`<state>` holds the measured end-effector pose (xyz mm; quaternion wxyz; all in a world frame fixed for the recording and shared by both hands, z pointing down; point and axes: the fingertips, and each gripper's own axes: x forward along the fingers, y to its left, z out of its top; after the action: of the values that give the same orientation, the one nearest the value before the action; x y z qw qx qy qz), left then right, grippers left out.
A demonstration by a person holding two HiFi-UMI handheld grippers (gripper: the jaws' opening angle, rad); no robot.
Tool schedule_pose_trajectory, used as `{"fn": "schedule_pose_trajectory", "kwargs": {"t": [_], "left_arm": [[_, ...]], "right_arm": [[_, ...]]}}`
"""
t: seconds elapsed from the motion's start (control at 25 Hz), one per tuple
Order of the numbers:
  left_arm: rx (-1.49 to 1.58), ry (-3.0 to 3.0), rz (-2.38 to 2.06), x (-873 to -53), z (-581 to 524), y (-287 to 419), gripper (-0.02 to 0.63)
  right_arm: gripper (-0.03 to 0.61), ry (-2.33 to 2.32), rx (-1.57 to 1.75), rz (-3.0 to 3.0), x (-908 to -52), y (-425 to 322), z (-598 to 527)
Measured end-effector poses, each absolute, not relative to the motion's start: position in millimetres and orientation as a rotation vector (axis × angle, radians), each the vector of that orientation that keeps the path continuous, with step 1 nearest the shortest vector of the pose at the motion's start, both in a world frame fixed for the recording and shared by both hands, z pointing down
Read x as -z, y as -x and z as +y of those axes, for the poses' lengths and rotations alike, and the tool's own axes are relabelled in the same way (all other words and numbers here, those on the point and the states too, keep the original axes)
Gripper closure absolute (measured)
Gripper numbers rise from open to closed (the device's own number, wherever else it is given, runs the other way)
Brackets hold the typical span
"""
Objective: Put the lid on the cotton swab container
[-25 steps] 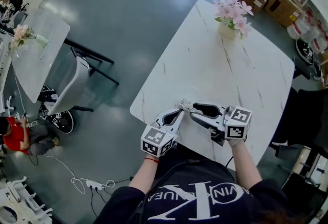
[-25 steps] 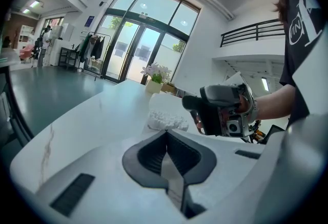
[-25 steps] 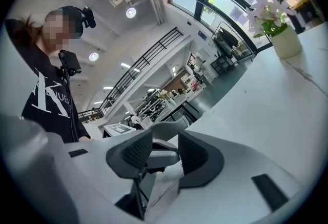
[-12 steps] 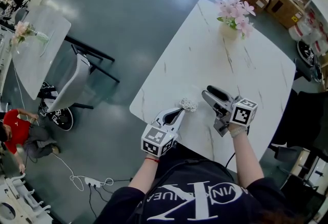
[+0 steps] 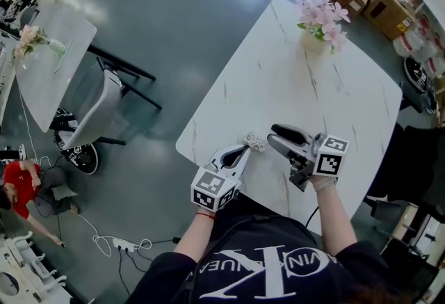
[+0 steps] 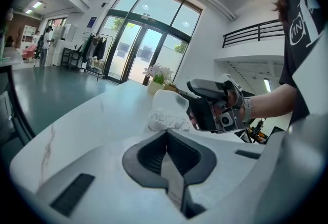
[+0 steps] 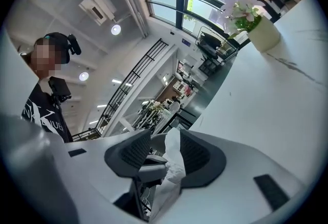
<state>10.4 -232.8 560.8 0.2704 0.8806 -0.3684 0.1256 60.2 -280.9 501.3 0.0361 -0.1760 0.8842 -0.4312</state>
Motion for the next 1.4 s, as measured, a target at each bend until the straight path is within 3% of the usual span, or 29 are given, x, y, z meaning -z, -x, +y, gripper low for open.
{"fn": "schedule_pose_trajectory", "kwargs": {"t": [0.16,0.4,0.6,1.08,1.4], "left_arm": [[-0.333,-2.372,-0.996,-560.2,-232.7,-10.9,0.606],[-0.333,-2.370,-1.002,-560.6,-232.3,-9.3,0.606],[-0.340,-2.362,-1.006,-560.2,-232.6,-10.3,0.606],[-0.279,-2.458,-1.057,-522.0,-245.9,-5.2,0.606],[-0.373,-2.551,-1.026,-518.6,-251.7,-22.1,0.606]], "right_arm": [[0.411,0.451,1.344,2.757,-501.1,-49.4,-267.2],[0.527,0.537,1.322,2.845,-513.8,-43.3,-261.9],[0.562,0.647,1.035,3.138,-521.0,-37.9,-252.3],[0.575,0.741,0.601,3.442,-526.8,-30.5,-243.0],[0.575,0.769,0.511,3.490,-526.7,-27.4,-240.8]]}}
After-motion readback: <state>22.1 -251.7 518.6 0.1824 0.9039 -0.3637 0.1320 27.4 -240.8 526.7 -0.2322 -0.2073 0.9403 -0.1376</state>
